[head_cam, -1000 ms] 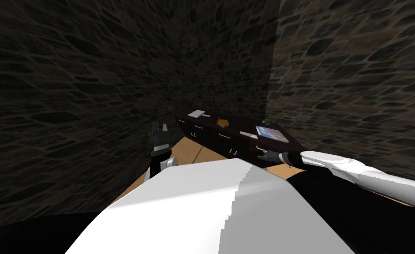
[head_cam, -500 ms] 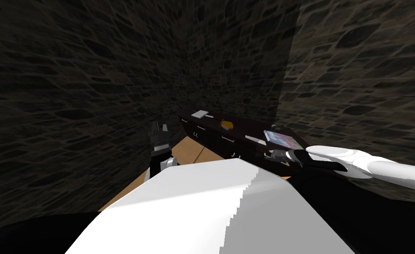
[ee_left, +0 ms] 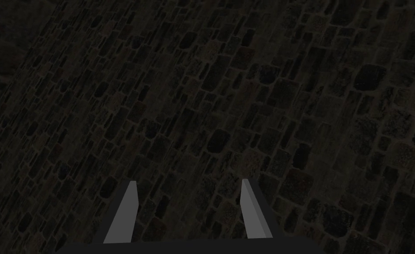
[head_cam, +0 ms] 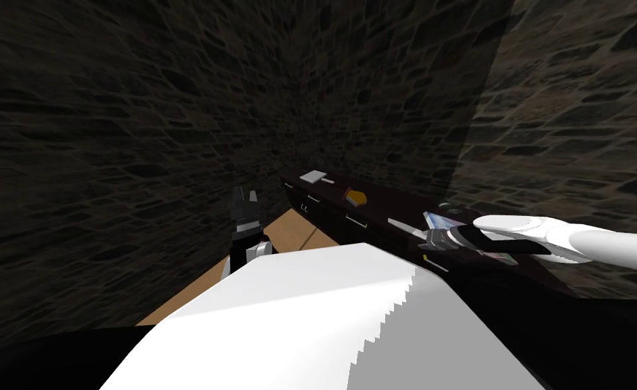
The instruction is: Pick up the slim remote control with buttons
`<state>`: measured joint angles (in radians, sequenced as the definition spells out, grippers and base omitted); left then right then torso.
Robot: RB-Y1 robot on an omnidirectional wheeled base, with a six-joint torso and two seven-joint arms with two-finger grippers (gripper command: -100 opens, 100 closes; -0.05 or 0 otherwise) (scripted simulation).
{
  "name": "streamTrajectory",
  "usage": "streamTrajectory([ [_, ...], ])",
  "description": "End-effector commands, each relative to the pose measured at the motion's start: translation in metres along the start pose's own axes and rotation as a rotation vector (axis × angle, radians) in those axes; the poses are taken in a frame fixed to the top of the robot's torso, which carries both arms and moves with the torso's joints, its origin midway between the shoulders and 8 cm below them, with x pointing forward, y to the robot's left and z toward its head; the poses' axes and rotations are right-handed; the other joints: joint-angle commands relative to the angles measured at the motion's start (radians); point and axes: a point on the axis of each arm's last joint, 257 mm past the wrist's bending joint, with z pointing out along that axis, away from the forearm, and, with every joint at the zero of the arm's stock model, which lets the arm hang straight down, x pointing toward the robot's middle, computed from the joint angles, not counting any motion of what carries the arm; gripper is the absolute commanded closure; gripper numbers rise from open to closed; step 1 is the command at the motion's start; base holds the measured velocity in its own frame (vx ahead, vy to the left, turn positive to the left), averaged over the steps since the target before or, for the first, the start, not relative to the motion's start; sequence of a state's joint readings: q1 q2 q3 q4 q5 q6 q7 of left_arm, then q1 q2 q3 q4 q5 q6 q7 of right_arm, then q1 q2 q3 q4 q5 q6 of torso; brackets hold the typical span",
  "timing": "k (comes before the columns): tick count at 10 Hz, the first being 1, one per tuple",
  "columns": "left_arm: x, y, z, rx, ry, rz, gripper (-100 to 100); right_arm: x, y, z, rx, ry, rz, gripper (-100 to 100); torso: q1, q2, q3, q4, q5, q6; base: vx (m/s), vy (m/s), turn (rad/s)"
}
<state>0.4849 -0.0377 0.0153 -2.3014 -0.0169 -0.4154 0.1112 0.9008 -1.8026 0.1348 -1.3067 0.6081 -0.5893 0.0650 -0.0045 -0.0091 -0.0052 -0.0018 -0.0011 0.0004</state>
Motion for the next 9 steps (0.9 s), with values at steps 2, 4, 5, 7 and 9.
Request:
streamTrajectory([
  [2, 0.0, 0.0, 0.0, 0.0, 0.0, 0.0, 0, 0.007, -0.002, -0.009, -0.027, 0.055, -0.052, -100, 0.001, 0.002, 0.001, 0.0, 0.0, 0.001, 0.093, -0.041, 0.075],
  [4, 0.0, 0.0, 0.0, 0.0, 0.0, 0.0, 0, 0.008, 0.0, -0.011, -0.044, 0.074, -0.075, -100, 0.003, 0.001, 0.001, 0.0, 0.0, 0.0, 0.095, -0.031, 0.126],
  [5, 0.0, 0.0, 0.0, 0.0, 0.0, 0.0, 0, 0.011, 0.002, -0.011, -0.049, 0.08, -0.073, -100, 0.003, 0.003, 0.002, 0.001, 0.001, 0.001, 0.022, -0.012, -0.01],
  [7, 0.0, 0.0, 0.0, 0.0, 0.0, 0.0, 0, 0.018, 0.016, -0.013, -0.098, 0.116, -0.1, -100, 0.003, 0.005, 0.003, 0.001, 0.001, 0.001, 0.067, -0.048, 0.135],
  [9, 0.0, 0.0, 0.0, 0.0, 0.0, 0.0, 0, 0.027, 0.041, -0.011, -0.168, 0.139, -0.11, -100, 0.004, 0.007, 0.004, 0.002, 0.0, 0.002, 0.053, -0.026, 0.043],
])
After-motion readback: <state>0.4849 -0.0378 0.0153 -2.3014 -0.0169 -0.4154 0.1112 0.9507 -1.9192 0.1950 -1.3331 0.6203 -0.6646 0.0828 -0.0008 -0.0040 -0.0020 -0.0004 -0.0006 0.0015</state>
